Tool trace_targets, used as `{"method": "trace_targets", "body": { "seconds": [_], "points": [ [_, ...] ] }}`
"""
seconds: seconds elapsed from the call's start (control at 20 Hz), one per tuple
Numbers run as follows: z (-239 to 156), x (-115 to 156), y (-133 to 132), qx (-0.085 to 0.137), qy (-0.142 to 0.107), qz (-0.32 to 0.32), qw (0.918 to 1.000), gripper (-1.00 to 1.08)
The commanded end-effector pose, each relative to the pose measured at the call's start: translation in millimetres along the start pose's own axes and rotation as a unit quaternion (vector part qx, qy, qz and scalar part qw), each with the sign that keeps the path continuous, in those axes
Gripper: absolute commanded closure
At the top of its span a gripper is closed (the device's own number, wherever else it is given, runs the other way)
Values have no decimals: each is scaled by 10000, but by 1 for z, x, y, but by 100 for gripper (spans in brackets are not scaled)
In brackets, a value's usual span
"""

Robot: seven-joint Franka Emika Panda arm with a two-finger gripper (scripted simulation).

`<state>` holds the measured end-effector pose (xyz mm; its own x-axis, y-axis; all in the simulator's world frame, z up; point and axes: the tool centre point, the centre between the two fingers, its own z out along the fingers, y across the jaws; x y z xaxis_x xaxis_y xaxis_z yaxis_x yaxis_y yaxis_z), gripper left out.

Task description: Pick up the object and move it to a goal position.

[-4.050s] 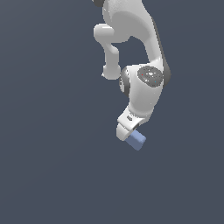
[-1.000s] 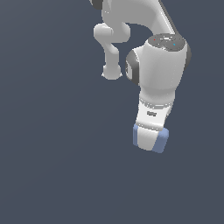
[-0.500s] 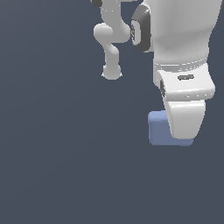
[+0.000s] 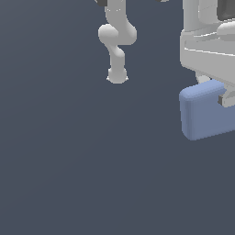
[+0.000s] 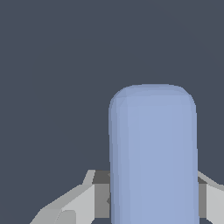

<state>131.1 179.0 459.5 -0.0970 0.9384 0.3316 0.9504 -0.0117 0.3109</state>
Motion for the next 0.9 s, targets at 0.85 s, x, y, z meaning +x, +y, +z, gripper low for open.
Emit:
{"method": "trace_targets", "body": {
  "seconds": [0.85],
  "points": [
    [-62, 32, 16, -129, 432, -711, 9964, 108]
  ]
}}
